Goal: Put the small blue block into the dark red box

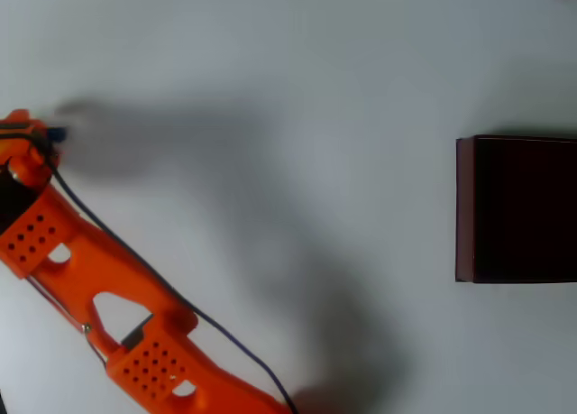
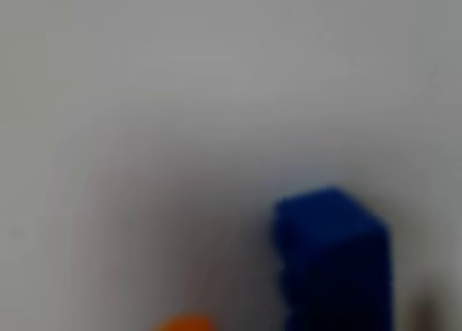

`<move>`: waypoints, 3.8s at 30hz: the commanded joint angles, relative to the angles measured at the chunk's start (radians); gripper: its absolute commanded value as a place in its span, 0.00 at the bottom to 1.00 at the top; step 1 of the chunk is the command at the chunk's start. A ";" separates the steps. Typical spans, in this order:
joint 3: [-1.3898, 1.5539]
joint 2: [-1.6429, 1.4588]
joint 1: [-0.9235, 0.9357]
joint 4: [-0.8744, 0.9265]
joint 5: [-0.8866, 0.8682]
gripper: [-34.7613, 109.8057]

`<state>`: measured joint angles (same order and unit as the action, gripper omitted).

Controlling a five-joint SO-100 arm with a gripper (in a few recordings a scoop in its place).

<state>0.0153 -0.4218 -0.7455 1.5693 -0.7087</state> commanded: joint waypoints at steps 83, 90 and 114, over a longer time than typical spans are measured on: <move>-0.077 -0.064 0.077 0.192 -0.028 0.24; 0.270 -0.439 0.239 0.267 0.075 0.24; 1.264 -1.195 1.281 -0.067 0.489 0.24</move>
<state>1.2180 -1.5524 0.4326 1.5969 -0.2316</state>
